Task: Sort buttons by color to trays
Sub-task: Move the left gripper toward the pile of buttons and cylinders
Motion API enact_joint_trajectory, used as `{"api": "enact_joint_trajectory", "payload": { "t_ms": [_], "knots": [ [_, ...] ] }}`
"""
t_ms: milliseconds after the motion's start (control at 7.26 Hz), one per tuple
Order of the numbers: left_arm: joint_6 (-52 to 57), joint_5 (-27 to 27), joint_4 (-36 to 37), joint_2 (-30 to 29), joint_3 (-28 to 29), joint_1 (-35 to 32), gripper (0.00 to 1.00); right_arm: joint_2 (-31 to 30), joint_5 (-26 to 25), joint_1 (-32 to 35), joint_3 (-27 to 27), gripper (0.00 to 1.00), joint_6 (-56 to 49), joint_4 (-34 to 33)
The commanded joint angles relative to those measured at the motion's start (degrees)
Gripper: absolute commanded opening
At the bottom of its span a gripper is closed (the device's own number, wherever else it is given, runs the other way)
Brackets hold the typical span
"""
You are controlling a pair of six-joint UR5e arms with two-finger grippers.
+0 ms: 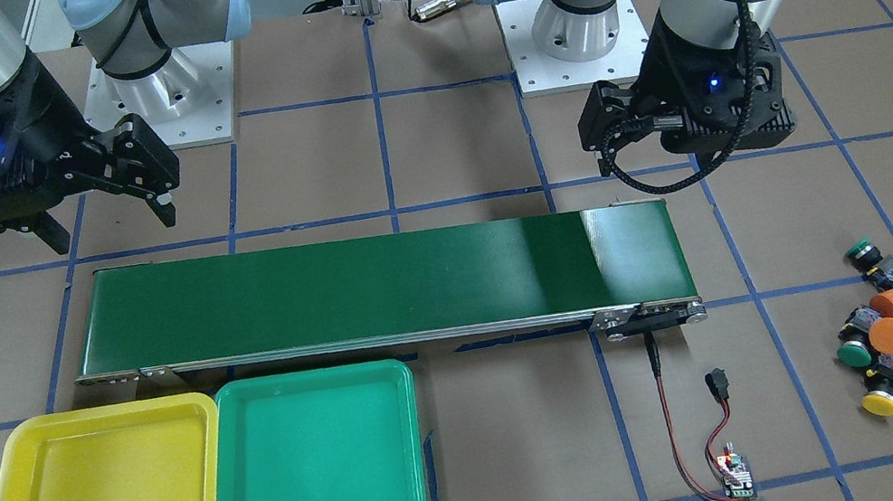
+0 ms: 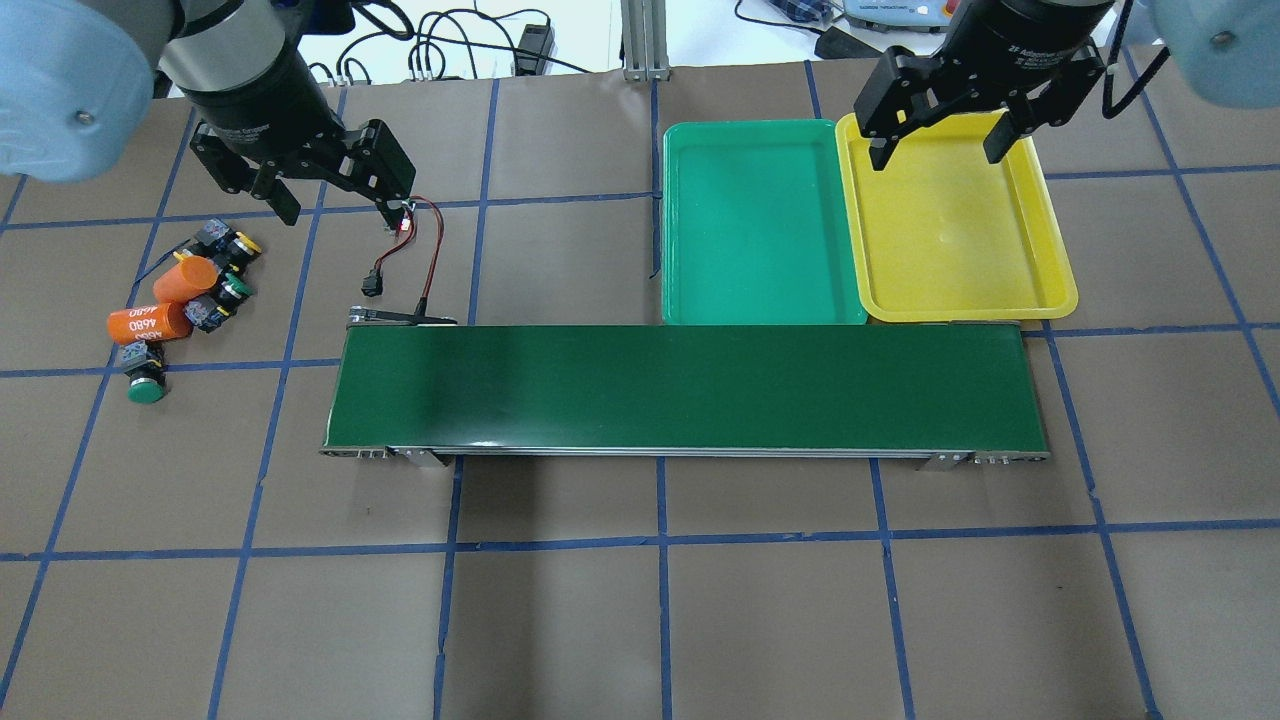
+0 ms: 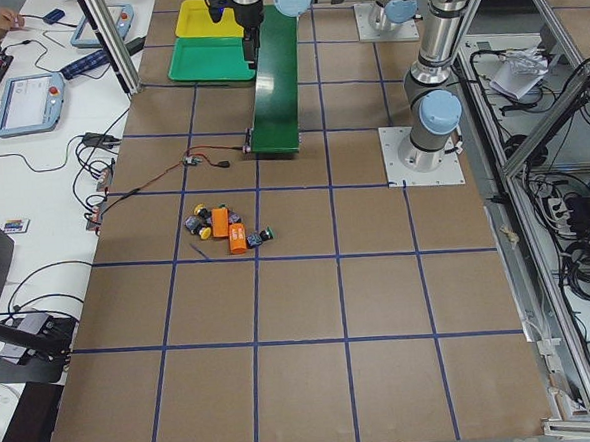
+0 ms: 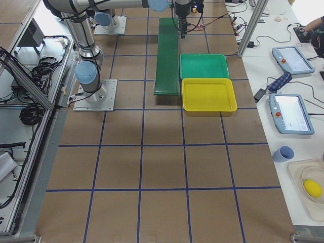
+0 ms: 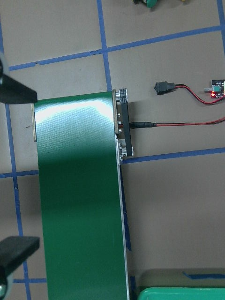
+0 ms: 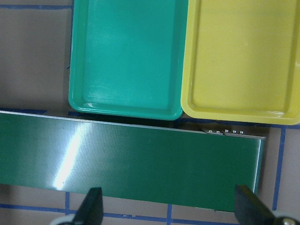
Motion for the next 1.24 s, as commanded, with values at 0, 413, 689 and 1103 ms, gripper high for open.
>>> {"api": "enact_joint_trajectory", "payload": {
  "t_ms": [0,413,689,1103],
  "knots": [
    [0.0,-0.01,-0.05,-0.48,-0.12,0.12,1.0,0.0,0.0,0.04,0.0,1.0,0.0,0.0],
    [1.14,0.17,-0.13,0.22,-0.82,1.09,1.0,0.0,0.0,-0.05,0.0,1.0,0.0,0.0],
    [6.99,0.34,0.57,-2.31,0.23,8.32,1.0,0.0,0.0,-0.05,0.0,1.0,0.0,0.0],
    [25.14,-0.1,6.41,-11.6,2.33,24.26,1.0,0.0,0.0,-0.05,0.0,1.0,0.0,0.0]
  ]
}}
